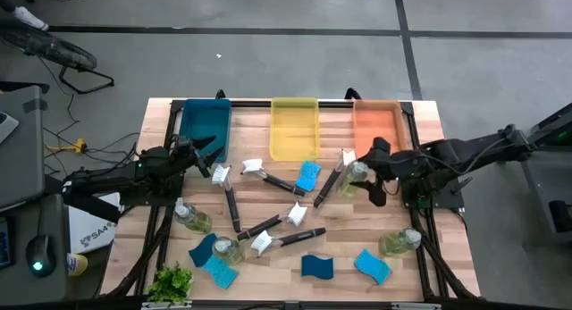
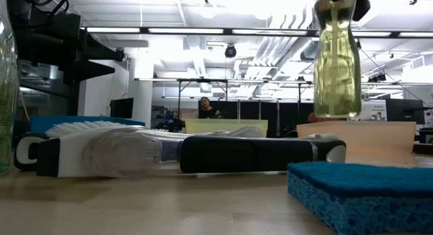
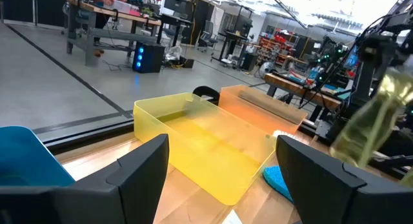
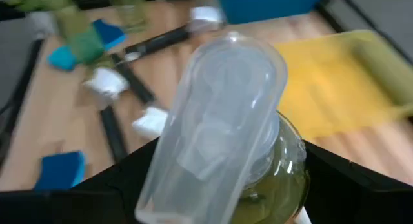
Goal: Pick & Place Kitchen Sink Supplies
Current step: Put the green dishwashing liquid dispenser into the orange bin
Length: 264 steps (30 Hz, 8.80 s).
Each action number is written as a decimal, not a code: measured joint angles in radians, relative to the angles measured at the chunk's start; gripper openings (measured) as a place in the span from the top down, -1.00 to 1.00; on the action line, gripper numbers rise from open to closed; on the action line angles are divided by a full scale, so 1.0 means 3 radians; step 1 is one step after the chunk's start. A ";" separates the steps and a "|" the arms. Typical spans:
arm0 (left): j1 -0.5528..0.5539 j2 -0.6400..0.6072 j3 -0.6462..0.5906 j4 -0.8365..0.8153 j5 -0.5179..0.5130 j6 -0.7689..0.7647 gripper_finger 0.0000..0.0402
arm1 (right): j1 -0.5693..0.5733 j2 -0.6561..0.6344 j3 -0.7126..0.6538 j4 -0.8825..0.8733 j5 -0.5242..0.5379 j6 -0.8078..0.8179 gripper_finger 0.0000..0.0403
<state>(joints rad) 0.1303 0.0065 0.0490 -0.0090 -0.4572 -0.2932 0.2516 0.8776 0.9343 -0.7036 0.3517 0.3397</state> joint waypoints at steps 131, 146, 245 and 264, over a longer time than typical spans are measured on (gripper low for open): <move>0.0001 -0.0001 0.0000 0.0000 0.0001 0.0000 -0.40 | -0.3432 0.0359 -0.0656 0.0824 0.1855 0.1117 -0.40; 0.0000 0.0000 0.0000 -0.0001 0.0001 -0.0001 -0.40 | -0.3487 0.0802 -0.0656 0.0907 0.2004 0.1481 -0.41; 0.0000 -0.0001 0.0001 -0.0001 0.0001 0.0000 -0.40 | -0.3628 -0.0429 -0.0652 0.0225 0.0597 0.0625 -0.85; 0.0001 0.0000 0.0001 -0.0001 0.0001 0.0000 -0.40 | -0.3628 -0.1228 -0.0652 0.0109 -0.1286 0.0196 -0.86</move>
<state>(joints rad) 0.1306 0.0066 0.0494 -0.0093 -0.4568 -0.2932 -0.8368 0.5092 0.7387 -0.6708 -0.0342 0.3984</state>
